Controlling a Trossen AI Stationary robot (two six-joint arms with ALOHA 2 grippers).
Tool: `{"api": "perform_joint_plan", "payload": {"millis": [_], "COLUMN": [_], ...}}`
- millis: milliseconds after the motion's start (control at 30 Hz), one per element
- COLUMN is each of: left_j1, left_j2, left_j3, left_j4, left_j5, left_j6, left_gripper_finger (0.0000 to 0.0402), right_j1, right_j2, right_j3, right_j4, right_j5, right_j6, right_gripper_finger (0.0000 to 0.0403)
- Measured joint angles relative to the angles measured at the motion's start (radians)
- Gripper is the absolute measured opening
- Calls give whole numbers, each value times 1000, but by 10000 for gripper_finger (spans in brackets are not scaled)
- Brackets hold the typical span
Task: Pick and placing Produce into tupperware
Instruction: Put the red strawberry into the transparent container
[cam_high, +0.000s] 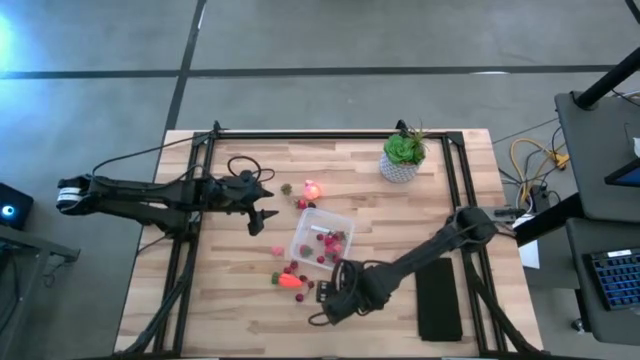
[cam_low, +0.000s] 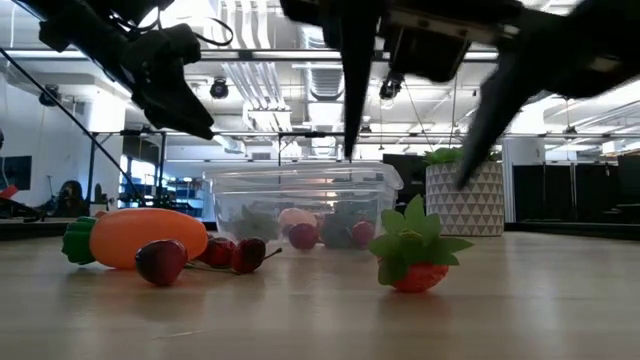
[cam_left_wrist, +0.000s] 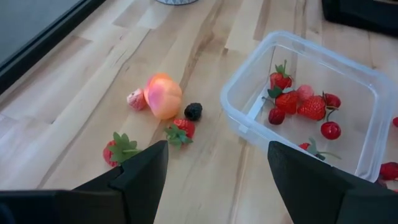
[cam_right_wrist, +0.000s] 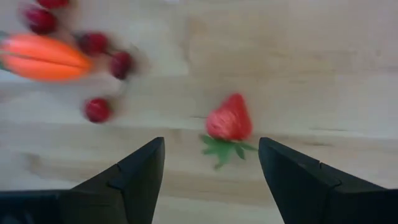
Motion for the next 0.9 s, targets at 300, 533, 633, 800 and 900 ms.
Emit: {"api": "perform_joint_plan", "payload": {"millis": [300, 533, 633, 800, 900], "left_j1": [0, 0, 0, 0, 0], "left_j2": [0, 6, 6, 6, 6], "left_j3": [0, 0, 0, 0, 0], "left_j4": [-25, -23, -24, -22, -22], "left_j5": [-1, -3, -3, -3, -3], "left_j6": [5, 6, 6, 5, 5], "left_gripper_finger": [262, 262, 262, 262, 262], "right_j1": [1, -14, -18, -23, -24], "right_j2": [37, 38, 38, 38, 38], "right_j3": [0, -12, -28, -43, -48], "right_j4": [9, 7, 8, 15, 32], "right_j5": [-30, -30, -42, -63, -64], "right_j6": [32, -14, -19, -31, -52], "right_gripper_finger": [251, 251, 251, 251, 251]}}
